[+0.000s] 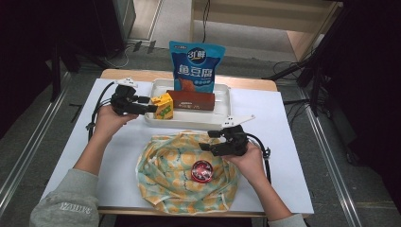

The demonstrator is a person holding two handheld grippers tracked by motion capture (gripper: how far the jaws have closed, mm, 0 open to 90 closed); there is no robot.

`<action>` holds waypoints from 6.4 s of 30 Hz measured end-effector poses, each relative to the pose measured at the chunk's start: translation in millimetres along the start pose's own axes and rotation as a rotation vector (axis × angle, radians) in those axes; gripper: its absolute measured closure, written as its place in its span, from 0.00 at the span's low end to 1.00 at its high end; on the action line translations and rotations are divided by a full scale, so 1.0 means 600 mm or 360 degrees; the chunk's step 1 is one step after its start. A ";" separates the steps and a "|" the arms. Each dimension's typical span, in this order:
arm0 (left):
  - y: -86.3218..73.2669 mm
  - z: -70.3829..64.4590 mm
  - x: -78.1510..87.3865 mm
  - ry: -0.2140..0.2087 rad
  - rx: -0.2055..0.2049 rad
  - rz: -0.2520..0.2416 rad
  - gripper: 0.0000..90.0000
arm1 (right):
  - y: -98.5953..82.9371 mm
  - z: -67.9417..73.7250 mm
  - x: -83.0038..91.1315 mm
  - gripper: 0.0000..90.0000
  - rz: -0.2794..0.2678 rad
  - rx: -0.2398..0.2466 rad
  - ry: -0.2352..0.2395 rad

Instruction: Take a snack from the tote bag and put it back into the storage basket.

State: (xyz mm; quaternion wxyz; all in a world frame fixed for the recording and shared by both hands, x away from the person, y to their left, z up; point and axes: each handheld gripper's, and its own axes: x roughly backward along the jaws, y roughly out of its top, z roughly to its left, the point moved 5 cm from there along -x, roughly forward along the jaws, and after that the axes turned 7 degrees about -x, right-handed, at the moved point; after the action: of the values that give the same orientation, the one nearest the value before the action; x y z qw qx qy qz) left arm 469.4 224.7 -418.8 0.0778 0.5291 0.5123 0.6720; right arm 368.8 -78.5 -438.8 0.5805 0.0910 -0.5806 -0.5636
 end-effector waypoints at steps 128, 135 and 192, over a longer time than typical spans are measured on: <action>-0.058 -0.012 0.019 -0.0106 0.0227 0.0012 0.51 | -0.023 0.032 0.031 0.42 -0.0003 0.0080 0.0050; -0.061 -0.011 0.018 -0.0109 0.0230 0.0023 0.51 | -0.025 0.037 0.030 0.42 0.0000 0.0084 0.0060; -0.063 -0.007 0.017 -0.0099 0.0249 0.0023 0.48 | -0.081 0.100 0.002 0.30 0.0096 0.0164 0.0128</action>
State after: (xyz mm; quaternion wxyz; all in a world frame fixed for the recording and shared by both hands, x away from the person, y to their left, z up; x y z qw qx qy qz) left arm 445.3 246.6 -441.1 0.0472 0.5578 0.5569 0.6136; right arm 295.2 -63.2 -456.3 0.6145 0.1256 -0.5876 -0.5112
